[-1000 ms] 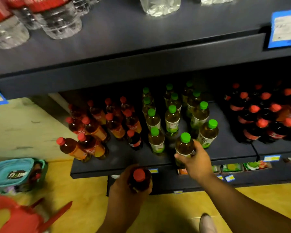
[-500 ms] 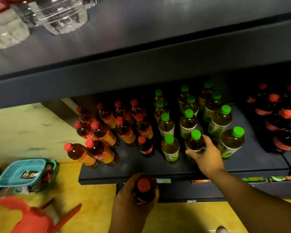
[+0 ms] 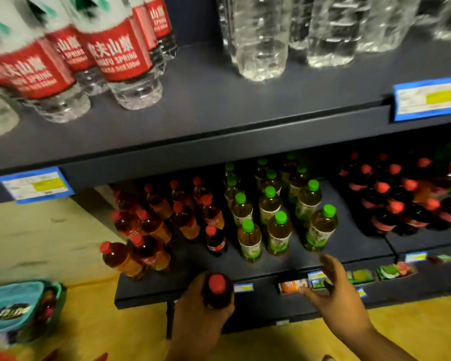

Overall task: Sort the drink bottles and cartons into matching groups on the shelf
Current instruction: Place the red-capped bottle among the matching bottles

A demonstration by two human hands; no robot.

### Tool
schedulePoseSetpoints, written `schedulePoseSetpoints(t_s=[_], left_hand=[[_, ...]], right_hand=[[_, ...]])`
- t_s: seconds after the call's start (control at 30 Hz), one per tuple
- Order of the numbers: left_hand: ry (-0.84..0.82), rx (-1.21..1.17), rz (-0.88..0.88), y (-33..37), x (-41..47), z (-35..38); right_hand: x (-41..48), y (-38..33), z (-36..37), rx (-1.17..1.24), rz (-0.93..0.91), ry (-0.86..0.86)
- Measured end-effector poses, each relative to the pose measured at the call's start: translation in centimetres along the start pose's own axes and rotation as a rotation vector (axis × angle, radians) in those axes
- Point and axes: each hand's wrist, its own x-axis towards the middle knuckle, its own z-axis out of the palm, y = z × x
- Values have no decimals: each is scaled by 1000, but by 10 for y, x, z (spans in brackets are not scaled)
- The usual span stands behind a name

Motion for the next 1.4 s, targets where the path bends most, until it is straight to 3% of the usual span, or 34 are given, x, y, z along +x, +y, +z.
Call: schedulePoseSetpoints(t_s=[0.17,0.5,0.63,0.83,1.2,1.4], left_hand=[[-61,-15,16,32,-10,-27],[61,29,113,107,-50,-39],[60,75,144,118,-66,-38],[28,49,147,114,-73,-35],[-104,19,225,98,-60,-57],[-285,22,276,70,-39,-99]], right_hand=[[-38,-24,-12,25,-4,-58],[-71,-60,-20,42,-132,-296],[-84,-82,-10,65,-193,-417],[-95,-115,4,169,-278,-455],[-98,-130,45,158,-277,-277],[-99,-138,71,60,-304,-129]])
